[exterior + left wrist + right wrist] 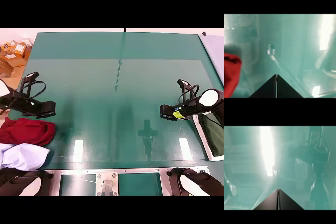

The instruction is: Fold the shirts.

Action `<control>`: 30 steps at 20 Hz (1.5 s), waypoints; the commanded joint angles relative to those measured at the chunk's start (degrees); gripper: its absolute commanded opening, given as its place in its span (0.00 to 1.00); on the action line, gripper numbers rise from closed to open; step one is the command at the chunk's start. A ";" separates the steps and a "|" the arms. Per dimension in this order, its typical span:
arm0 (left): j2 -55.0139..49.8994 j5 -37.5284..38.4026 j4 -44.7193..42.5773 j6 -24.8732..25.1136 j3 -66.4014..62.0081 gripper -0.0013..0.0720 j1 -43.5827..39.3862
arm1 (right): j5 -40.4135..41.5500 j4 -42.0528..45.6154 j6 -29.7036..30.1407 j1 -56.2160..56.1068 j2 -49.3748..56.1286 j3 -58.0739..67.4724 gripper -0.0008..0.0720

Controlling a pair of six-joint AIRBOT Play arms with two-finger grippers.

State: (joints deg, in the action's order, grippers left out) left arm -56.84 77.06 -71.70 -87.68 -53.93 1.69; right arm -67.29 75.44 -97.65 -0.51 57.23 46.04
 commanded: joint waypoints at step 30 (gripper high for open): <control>1.07 1.33 -13.57 -8.35 -24.87 0.05 -17.03 | 2.08 -0.50 0.00 -0.07 -0.02 0.42 0.04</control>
State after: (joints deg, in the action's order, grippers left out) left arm -56.01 77.80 -89.60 -93.30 -68.42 -5.61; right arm -65.45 75.09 -97.65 -0.51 57.23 46.09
